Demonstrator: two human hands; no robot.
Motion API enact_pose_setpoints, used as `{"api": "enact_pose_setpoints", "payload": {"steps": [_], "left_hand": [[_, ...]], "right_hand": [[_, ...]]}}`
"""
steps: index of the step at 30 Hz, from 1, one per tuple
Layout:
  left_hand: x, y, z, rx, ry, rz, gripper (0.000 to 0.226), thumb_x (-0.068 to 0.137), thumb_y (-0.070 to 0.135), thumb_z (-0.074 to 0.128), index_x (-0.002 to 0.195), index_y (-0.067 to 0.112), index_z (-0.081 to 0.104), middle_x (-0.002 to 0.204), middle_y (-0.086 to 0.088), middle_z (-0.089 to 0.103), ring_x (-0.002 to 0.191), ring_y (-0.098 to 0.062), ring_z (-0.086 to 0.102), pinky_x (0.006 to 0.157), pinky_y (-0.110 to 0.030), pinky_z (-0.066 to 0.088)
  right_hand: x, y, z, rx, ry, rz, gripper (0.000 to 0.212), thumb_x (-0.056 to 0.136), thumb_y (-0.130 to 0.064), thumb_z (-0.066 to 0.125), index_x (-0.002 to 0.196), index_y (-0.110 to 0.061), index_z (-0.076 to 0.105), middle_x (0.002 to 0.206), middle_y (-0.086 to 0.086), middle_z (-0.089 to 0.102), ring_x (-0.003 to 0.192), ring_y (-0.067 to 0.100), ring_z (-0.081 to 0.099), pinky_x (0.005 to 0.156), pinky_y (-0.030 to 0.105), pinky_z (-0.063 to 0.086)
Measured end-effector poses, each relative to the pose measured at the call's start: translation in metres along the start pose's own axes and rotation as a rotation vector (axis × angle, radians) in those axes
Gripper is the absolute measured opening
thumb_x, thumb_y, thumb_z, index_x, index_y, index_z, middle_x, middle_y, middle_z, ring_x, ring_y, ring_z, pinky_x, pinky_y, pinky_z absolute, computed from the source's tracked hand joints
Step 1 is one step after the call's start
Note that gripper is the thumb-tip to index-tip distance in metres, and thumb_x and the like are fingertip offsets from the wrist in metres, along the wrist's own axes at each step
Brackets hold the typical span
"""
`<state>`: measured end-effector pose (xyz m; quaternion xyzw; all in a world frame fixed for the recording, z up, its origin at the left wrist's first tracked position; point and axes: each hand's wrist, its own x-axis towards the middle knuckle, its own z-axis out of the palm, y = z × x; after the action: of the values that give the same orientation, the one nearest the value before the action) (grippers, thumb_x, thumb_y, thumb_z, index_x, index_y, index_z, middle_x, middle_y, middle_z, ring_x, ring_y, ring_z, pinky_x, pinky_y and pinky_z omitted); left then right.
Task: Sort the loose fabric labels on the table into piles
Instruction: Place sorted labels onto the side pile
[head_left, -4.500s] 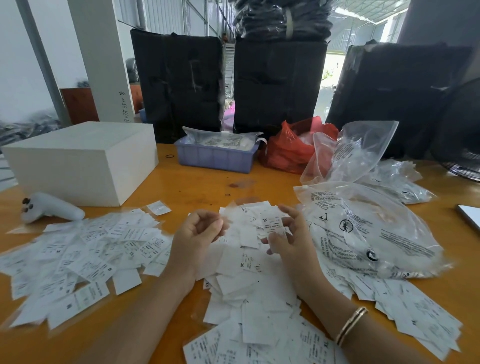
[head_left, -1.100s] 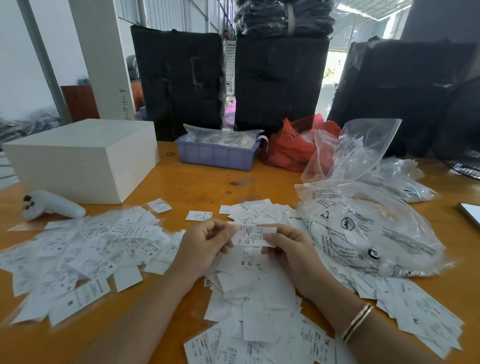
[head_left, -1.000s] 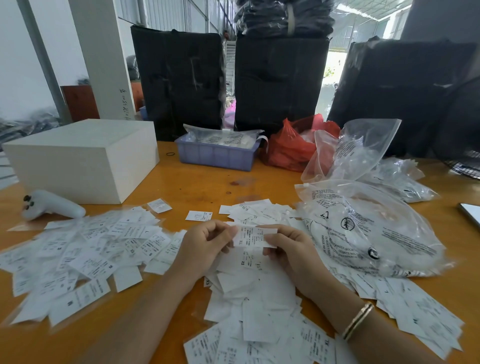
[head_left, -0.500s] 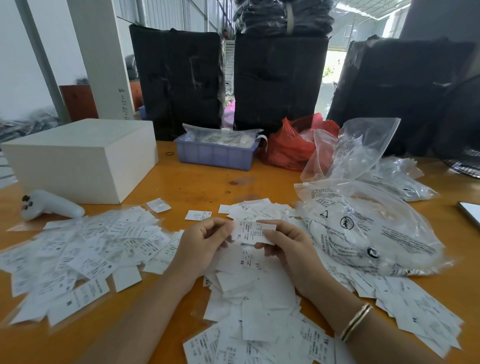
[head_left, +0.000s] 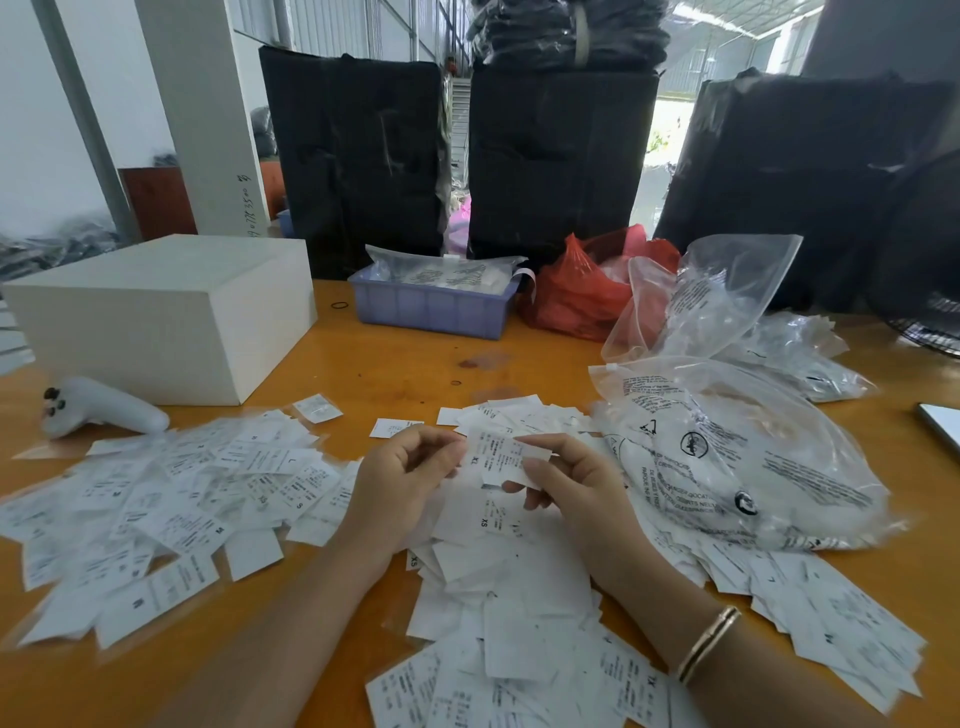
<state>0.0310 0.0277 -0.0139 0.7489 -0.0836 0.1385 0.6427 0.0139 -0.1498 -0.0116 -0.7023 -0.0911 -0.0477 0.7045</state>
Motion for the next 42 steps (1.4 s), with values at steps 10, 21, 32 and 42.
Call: {"api": "enact_pose_setpoints", "payload": {"steps": [10,21,32,42], "left_hand": [[0.0,0.001,0.001,-0.044,-0.057,-0.035,0.008,0.083,0.016,0.069,0.085,0.023,0.068,0.075,0.027,0.068,0.07,0.012,0.061,0.056,-0.005,0.045],[-0.002,-0.002,-0.003,0.22,-0.182,0.073,0.012,0.082,0.03,0.071,0.088,0.039,0.068,0.081,0.01,0.069,0.068,-0.002,0.061,0.06,-0.017,0.05],[-0.006,0.01,-0.004,0.104,-0.327,-0.039,0.023,0.079,0.026,0.073,0.097,0.037,0.065,0.083,0.018,0.072,0.08,0.005,0.066,0.061,-0.003,0.045],[-0.008,0.006,0.001,0.067,-0.283,-0.034,0.019,0.079,0.028,0.073,0.095,0.036,0.065,0.086,0.015,0.074,0.08,-0.001,0.069,0.06,-0.011,0.049]], "right_hand": [[-0.003,0.002,0.002,-0.154,-0.127,0.029,0.028,0.093,-0.002,0.05,0.096,-0.023,0.069,0.06,-0.005,0.066,0.055,0.005,0.058,0.053,0.014,0.044],[0.001,0.007,0.002,-0.296,-0.029,-0.092,0.015,0.09,-0.018,0.062,0.096,-0.03,0.056,0.046,-0.01,0.048,0.05,0.006,0.051,0.054,0.015,0.041],[-0.003,0.004,0.004,-0.252,-0.085,-0.165,0.024,0.092,-0.012,0.058,0.098,-0.034,0.063,0.051,-0.01,0.047,0.051,0.006,0.047,0.053,0.016,0.042],[-0.002,0.004,0.005,-0.286,-0.053,-0.132,0.019,0.088,-0.009,0.064,0.078,-0.025,0.063,0.065,-0.009,0.069,0.055,0.001,0.056,0.056,0.018,0.045]]}}
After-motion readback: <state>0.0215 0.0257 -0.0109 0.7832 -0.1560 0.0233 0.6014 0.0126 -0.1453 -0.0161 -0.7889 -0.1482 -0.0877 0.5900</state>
